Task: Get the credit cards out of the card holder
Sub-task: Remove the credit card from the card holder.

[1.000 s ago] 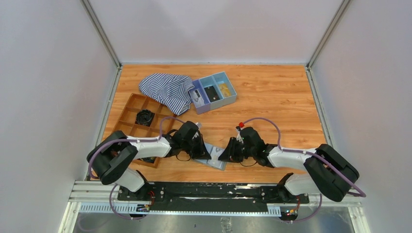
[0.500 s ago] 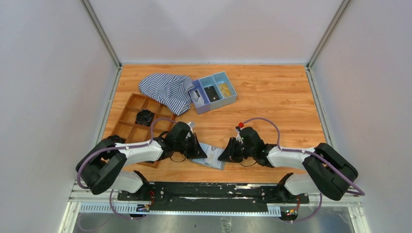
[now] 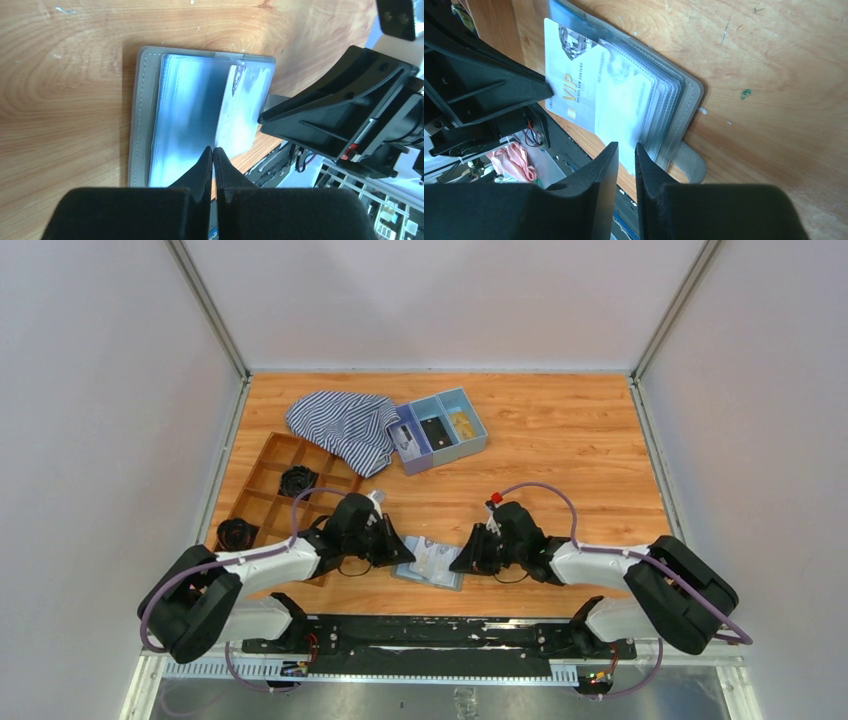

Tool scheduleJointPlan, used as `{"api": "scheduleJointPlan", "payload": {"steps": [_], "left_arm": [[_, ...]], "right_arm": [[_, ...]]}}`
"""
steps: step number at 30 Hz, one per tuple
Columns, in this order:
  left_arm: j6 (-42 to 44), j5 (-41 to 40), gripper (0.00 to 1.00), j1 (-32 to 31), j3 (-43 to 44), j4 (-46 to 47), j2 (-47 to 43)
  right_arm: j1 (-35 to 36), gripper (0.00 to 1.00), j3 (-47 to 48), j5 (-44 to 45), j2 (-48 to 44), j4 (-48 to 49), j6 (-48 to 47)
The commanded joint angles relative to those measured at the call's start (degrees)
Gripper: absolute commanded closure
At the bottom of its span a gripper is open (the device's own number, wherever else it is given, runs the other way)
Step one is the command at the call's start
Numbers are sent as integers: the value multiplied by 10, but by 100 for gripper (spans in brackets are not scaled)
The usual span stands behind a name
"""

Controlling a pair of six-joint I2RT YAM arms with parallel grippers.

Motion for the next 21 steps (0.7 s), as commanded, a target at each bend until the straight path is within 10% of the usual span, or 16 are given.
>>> {"api": "scheduleJointPlan", "payload": {"steps": [1,8,21], "left_arm": [[10,-3,100,17,-8,-15,-34],[78,-57,100,18,67,-178,-81],[89,-27,100,20,141,-200,-117]], "right_arm": [[8,77,-12,23,-5,-47,-6],[7,76,-5,19,-33,-62,-8],[7,62,37,44,-131,-135,-35]]}}
